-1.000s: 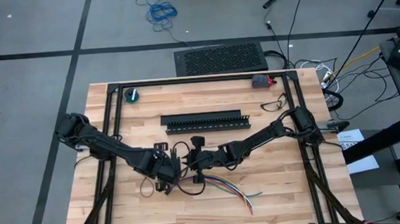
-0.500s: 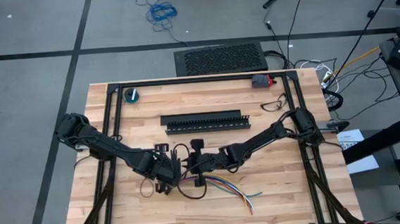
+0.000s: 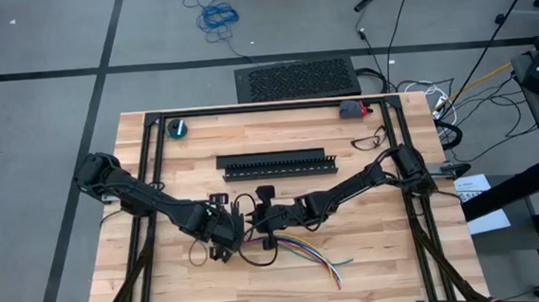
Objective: Ziptie cables
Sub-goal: Wrap the cables together using a zip tie
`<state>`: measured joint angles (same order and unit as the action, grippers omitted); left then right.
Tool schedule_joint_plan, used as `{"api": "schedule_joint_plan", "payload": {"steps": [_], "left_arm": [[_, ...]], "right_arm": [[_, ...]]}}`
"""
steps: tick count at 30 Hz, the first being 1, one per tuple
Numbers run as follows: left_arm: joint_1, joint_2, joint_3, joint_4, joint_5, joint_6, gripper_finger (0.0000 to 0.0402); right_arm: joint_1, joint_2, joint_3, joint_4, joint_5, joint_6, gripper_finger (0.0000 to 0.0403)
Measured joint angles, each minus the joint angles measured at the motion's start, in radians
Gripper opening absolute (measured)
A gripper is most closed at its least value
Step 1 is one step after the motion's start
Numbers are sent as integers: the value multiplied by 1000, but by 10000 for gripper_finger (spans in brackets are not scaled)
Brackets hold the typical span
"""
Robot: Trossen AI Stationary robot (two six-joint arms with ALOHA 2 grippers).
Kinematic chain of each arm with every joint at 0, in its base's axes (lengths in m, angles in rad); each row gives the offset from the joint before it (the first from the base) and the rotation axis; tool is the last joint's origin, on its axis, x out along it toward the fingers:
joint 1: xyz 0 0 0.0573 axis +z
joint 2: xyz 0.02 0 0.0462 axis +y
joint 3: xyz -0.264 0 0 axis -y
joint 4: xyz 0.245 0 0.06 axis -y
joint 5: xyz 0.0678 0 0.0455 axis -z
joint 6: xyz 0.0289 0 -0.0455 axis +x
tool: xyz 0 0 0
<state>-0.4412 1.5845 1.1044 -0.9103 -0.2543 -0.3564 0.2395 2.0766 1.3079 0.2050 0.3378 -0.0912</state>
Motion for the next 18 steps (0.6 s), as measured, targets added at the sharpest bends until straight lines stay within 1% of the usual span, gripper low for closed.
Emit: {"api": "schedule_joint_plan", "payload": {"steps": [7, 11, 15, 18], "left_arm": [[-6, 0, 0, 20, -10, 6, 0], [-6, 0, 0, 20, -17, -1, 0], [-16, -23, 0, -5, -80, -32, 0], [-49, -72, 0, -19, -159, -63, 0]], "right_arm": [[-4, 0, 0, -21, -1, 9, 8], [-3, 0, 0, -29, -2, 32, 1], [-3, 0, 0, -29, 6, 78, 1], [-3, -1, 0, -19, 6, 108, 1]]}}
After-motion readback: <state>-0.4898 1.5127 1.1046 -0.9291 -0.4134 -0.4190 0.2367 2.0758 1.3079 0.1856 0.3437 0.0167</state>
